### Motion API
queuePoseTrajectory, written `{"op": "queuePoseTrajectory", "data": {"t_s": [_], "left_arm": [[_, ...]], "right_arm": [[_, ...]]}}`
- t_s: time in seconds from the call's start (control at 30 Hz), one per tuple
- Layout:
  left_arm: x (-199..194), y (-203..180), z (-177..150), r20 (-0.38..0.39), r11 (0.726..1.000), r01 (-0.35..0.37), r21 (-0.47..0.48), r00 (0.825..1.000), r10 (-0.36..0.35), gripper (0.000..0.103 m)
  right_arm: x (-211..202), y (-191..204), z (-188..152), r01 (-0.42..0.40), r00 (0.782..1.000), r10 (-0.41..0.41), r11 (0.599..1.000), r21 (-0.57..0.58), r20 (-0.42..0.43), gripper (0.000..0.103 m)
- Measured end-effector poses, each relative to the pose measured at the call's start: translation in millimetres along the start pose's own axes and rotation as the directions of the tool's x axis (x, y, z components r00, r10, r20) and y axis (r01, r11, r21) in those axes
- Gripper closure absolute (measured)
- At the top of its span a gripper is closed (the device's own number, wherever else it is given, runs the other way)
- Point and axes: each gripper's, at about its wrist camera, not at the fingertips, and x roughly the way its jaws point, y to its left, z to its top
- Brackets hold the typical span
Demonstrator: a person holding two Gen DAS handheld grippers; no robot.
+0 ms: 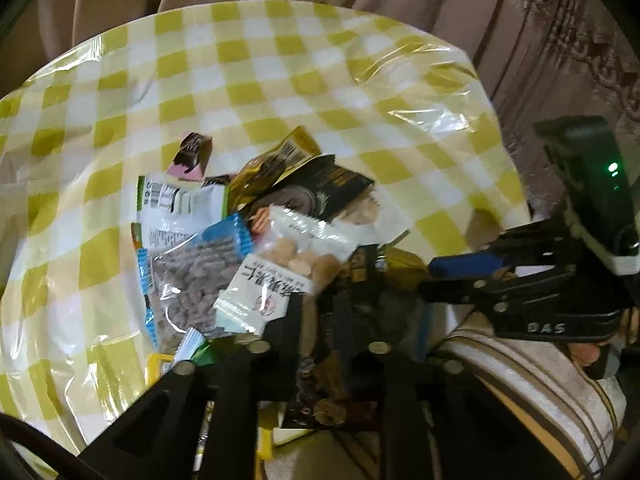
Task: Organize snacks
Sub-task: 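Grasp the white nut packet with the left tool while the right tool grasps a yellow packet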
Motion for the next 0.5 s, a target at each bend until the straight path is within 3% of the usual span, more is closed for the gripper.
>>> {"op": "queuePoseTrajectory", "data": {"t_s": [0.03,0.07,0.13,0.2,0.23,0.27,0.43,0.5], "left_arm": [[-0.2,-0.1,1.1,0.003,1.000,-0.017,-0.001,1.000,0.017,0.047],[-0.4,0.6,2.2,0.012,0.999,-0.045,0.005,0.999,0.045,0.034],[0.9,4.5,6.2,0.015,0.999,-0.048,0.014,0.999,0.048,0.033],[5.3,11.0,11.2,-0.001,1.000,-0.009,0.009,1.000,0.009,0.033],[9.3,13.1,13.0,-0.014,1.000,-0.003,0.012,1.000,0.004,0.033],[15.7,15.1,15.4,-0.032,1.000,-0.009,0.022,0.999,0.010,0.033],[36.6,15.2,19.4,-0.076,0.997,-0.001,0.071,0.997,0.006,0.035],[38.0,13.5,19.2,-0.079,0.996,0.007,0.087,0.997,0.000,0.043]], "right_arm": [[-0.3,-0.7,-0.7,0.001,1.000,-0.001,1.000,0.003,0.000,0.077],[-0.3,-1.1,-0.6,0.001,1.000,-0.001,1.000,0.005,-0.001,0.077],[-0.9,-2.8,0.0,0.002,1.000,-0.002,1.000,0.011,0.003,0.073],[-3.1,-5.6,1.1,-0.003,1.000,0.003,1.000,0.021,0.017,0.043],[-5.0,-5.9,2.3,0.002,1.000,-0.003,1.000,0.022,0.027,0.023],[-6.7,-5.0,2.7,0.010,0.999,-0.011,1.000,0.017,0.036,0.019],[-5.5,1.4,7.0,0.021,0.999,-0.020,0.999,-0.032,0.037,0.019],[-1.3,-1.0,8.0,0.025,0.999,-0.025,0.999,-0.022,0.024,0.019]]}}
